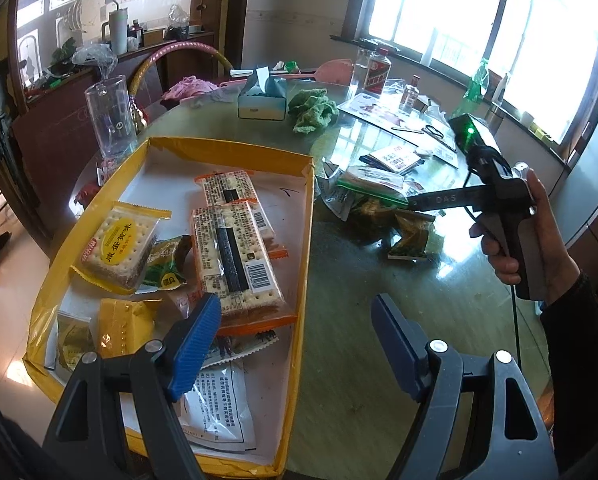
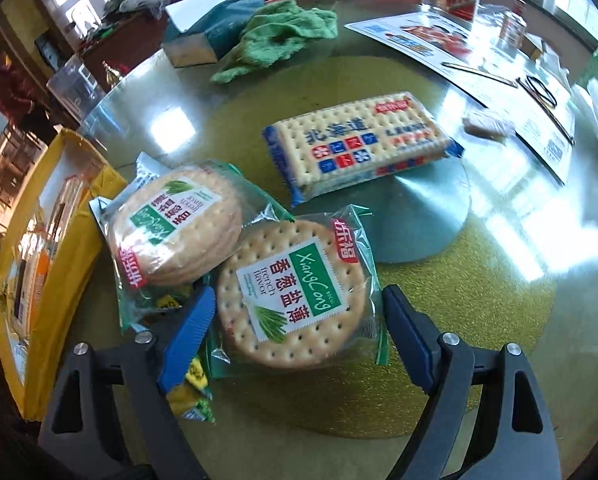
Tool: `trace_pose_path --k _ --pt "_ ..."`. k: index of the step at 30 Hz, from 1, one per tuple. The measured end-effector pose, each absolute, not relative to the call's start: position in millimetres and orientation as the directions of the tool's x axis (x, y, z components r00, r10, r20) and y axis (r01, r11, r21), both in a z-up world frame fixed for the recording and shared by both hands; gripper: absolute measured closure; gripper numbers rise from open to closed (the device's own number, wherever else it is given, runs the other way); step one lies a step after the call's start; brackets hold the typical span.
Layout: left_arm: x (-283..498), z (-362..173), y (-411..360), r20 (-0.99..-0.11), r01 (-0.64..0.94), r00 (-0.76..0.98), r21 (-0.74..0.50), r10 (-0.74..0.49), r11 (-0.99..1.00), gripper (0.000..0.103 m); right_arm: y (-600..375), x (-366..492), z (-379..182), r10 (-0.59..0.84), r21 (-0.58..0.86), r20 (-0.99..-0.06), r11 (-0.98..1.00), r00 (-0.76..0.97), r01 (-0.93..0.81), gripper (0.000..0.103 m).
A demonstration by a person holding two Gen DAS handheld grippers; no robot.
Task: Organize snacks
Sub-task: 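Grasp the small green-and-yellow packet with the left tool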
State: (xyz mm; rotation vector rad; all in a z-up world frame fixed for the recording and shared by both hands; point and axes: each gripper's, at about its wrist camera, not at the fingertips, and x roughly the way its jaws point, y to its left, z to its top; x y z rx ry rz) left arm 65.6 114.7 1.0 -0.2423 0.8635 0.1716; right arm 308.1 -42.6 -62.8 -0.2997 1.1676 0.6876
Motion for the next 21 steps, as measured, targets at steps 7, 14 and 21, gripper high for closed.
trace_pose_path --k 7,14,21 --pt "75.8 1.2 108.8 -0.779 -0.226 0.626 -0.134 0.039 0.965 0.026 -44.9 299.5 -66.1 0.331 0.096 -0.912 0.749 0.244 -0.656 0.016" --pt "101.2 -17.3 72.9 -0.797 -0.108 0.604 -0.109 -0.022 0.988 0.025 -84.6 249.7 -62.7 0.275 0.040 -0.918 0.783 0.287 -0.621 0.038" --pt "147.2 -40.2 13.1 -0.825 0.072 0.564 0.014 -0.029 0.997 0.025 -138.2 208.4 -58.9 0.324 0.108 -0.903 0.808 0.283 -0.579 0.041"
